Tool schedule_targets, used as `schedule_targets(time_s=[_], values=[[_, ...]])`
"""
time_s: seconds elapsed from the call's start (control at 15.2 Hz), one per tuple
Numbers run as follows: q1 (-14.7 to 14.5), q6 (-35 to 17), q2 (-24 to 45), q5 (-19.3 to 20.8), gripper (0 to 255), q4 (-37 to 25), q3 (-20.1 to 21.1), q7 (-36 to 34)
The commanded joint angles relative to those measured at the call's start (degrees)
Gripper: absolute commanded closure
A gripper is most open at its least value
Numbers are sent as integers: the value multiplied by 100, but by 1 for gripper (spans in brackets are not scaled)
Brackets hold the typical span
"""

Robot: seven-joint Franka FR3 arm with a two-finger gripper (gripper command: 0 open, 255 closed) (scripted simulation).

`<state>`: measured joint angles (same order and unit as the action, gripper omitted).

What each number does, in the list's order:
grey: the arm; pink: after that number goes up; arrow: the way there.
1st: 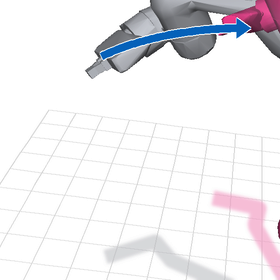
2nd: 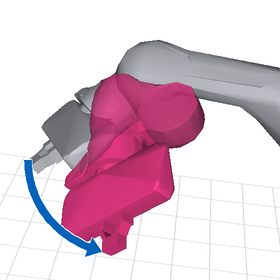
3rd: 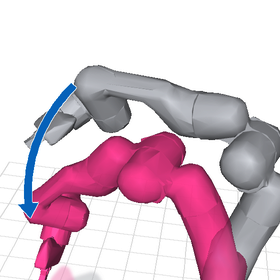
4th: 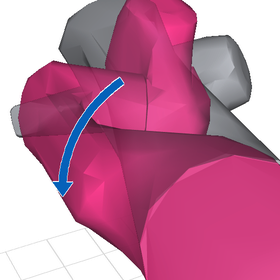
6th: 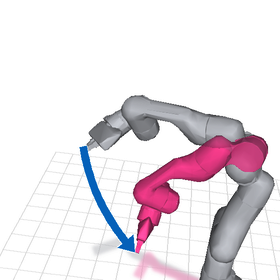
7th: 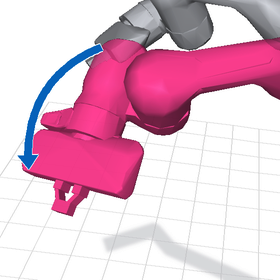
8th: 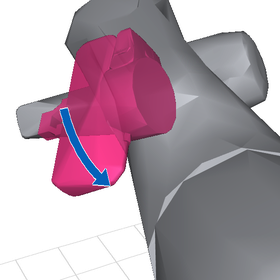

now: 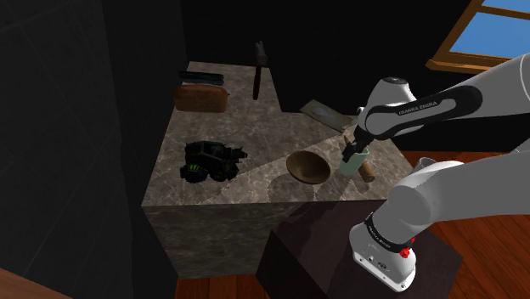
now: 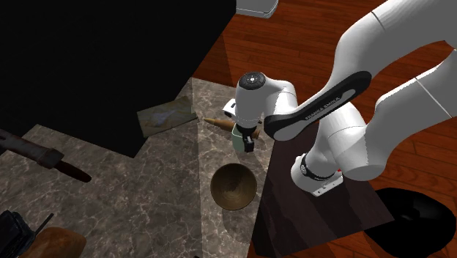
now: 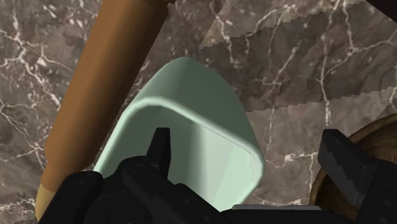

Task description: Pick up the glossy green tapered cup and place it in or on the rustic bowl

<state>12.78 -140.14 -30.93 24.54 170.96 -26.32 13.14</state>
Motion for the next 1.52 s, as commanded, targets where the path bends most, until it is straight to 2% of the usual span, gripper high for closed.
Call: schedule_targets(time_s=[0.0,0.33,0.4,0.99,1.45], values=[[4,-25,18,8,0,5,-8,3],[4,-24,17,7,0,4,-7,3],[4,-24,17,7,255,4,-7,3],[4,-25,18,8,255,5,-8,3],[3,868,-674,-157,255,-204,171,58]])
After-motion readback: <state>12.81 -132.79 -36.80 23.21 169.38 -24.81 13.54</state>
